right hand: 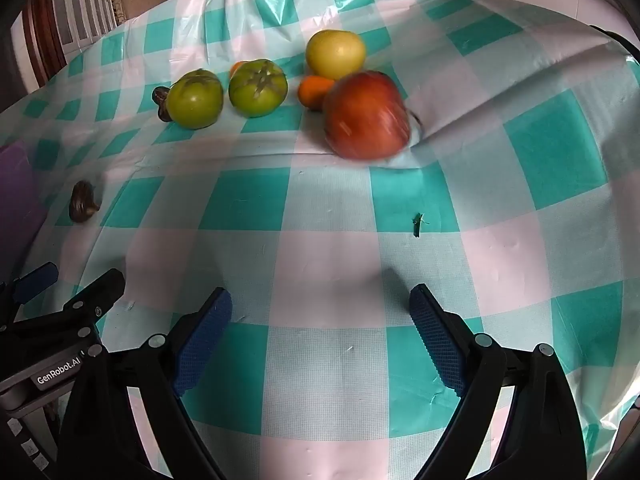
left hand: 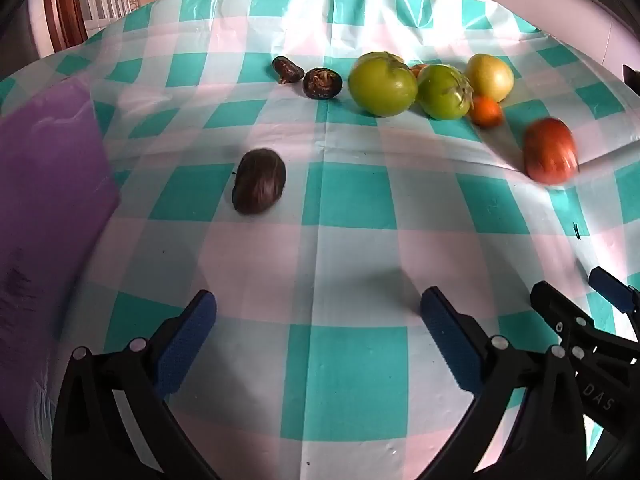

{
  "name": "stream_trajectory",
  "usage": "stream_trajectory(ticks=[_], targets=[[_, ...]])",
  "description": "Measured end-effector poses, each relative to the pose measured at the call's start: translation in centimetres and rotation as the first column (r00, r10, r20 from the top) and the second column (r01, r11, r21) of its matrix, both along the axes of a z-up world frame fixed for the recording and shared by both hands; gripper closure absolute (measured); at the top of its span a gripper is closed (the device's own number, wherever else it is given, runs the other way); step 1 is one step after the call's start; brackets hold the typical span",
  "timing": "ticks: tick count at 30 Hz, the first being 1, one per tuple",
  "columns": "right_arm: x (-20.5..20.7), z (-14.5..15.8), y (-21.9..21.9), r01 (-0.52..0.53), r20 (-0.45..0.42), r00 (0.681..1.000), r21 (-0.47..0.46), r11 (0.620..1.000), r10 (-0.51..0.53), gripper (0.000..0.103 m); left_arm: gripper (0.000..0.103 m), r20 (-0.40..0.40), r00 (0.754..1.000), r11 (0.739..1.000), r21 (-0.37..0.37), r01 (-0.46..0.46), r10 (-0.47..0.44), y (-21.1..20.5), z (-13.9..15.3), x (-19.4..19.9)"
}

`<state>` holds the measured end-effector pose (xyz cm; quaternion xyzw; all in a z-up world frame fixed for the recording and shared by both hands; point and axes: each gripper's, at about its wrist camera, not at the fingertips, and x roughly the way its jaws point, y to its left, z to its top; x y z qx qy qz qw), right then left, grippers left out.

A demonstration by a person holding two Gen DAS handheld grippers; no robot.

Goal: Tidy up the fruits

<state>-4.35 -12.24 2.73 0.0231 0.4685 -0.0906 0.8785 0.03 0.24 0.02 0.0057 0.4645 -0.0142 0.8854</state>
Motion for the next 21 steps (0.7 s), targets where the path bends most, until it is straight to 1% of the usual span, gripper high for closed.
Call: stream_trajectory(ticks=[1, 3, 4, 6, 12, 21], targets=[[0.13, -0.09, -0.13, 0.001, -0.014, 1.000, 0.013, 1.000, 0.000, 0.016, 0.001, 0.001, 1.000, 1.000, 0.000, 0.000, 0.000, 0.12, 0.00, -0.01], [0.20, -0.02, -0.12, 0.000, -0.013, 1.000, 0.013, 1.000, 0.000, 0.016, 0.001, -0.010, 1.000, 1.000, 0.007, 0.001, -0.001, -0.11, -0.07, 0.28], [0.29, 0.00, -0.14, 0.000, -0.013, 1.000, 0.013, 1.000, 0.000, 0.016, 0.001, 0.000, 1.000, 1.000, 0.005, -0.001, 0.001, 0.10, 0.03, 0.01], [0.41, -0.13, -0.56, -0.001, -0.015, 1.000, 0.016, 1.000, 0.001, 0.016, 0.001, 0.003, 1.000, 1.000, 0.024, 0.000, 0.000, -0.30, -0.02, -0.12], [0.83, -0.13, -0.48, 0.000, -0.009, 1.000, 0.008, 1.000, 0.000, 0.016, 0.001, 0.002, 1.000, 1.000, 0.023, 0.000, 0.000, -0.19, -0.02, -0.04], [0.36, -0.09, -0.35, 0.000, -0.002, 1.000, 0.007, 1.000, 0.000, 0.016, 0.001, 0.001, 1.000, 1.000, 0.024, 0.000, 0.000, -0.20, -0.04, -0.04]])
